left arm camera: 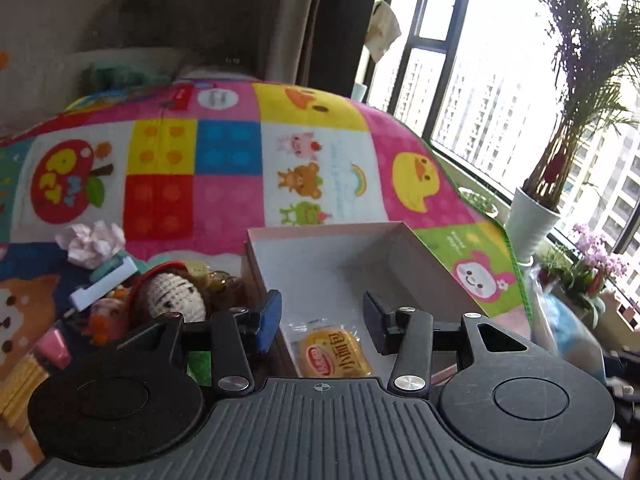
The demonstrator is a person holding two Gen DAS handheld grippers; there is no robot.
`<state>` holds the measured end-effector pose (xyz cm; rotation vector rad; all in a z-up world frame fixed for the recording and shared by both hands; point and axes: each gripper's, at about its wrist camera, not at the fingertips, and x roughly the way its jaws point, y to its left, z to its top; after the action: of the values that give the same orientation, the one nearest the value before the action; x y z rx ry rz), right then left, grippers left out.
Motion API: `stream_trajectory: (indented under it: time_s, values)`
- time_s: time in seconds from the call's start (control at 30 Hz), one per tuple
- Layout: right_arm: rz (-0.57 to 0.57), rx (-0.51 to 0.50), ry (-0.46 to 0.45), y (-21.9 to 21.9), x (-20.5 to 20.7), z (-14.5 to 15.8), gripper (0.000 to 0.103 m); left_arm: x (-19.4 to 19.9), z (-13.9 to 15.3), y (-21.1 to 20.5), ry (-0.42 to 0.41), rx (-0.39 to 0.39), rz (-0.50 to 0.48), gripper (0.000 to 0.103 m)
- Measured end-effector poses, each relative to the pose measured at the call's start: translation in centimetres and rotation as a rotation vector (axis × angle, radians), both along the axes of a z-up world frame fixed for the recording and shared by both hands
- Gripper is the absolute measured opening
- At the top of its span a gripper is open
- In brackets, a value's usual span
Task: Organize objects
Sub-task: 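Lower the bread roll and tissue pack into the pink box and open both tools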
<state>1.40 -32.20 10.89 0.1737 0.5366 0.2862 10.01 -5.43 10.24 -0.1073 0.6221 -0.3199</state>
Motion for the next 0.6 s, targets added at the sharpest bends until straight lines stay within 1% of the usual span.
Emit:
stream_trajectory:
  time_s: [0.1, 0.2, 0.23, 0.27, 0.37, 0.4, 0.43, 0.47, 0.5, 0.53, 0.57, 0.6]
  values:
    - [-0.01, 0.053, 0.078, 0.7, 5.0, 1.1, 0.051, -2.8, -0.9, 2.0, -0.015, -0.005, 0.013, 0.05]
    - [-0.026, 0.055, 0.189, 2.6, 10.8, 0.2, 0.051, -5.1, -2.1, 3.5, -0.033, 0.053, -0.004, 0.05]
    - [-0.039, 0.033, 0.208, 3.5, 12.3, -0.4, 0.051, -5.8, -2.3, 4.1, -0.042, 0.078, -0.005, 0.05]
    - [-0.06, -0.011, 0.215, 4.4, 13.6, -1.2, 0.051, -6.4, -2.5, 4.8, -0.049, 0.1, -0.002, 0.05]
    - [-0.146, -0.182, 0.252, 7.0, 16.9, -3.8, 0.051, -7.9, -2.9, 7.7, -0.053, 0.161, 0.019, 0.05]
    - [-0.16, -0.201, 0.285, 7.4, 17.6, -4.7, 0.052, -8.3, -3.0, 8.6, -0.057, 0.179, 0.038, 0.05]
    - [-0.153, -0.192, 0.322, 7.6, 17.8, -5.4, 0.057, -8.8, -3.2, 9.7, -0.061, 0.192, 0.055, 0.05]
    - [-0.146, -0.189, 0.312, 7.8, 17.6, -5.5, 0.059, -9.2, -3.4, 10.9, -0.064, 0.198, 0.071, 0.05]
    - [-0.122, -0.171, 0.309, 8.1, 17.2, -5.3, 0.065, -9.4, -3.6, 12.2, -0.061, 0.195, 0.084, 0.05]
    - [-0.081, -0.126, 0.32, 8.3, 17.1, -5.1, 0.069, -9.6, -3.8, 13.2, -0.054, 0.187, 0.098, 0.05]
    - [-0.05, -0.078, 0.33, 8.3, 16.9, -4.9, 0.069, -9.6, -4.2, 14.2, -0.044, 0.179, 0.112, 0.05]
    - [-0.036, -0.058, 0.333, 8.4, 16.7, -4.7, 0.07, -9.7, -4.5, 15.0, -0.036, 0.174, 0.123, 0.05]
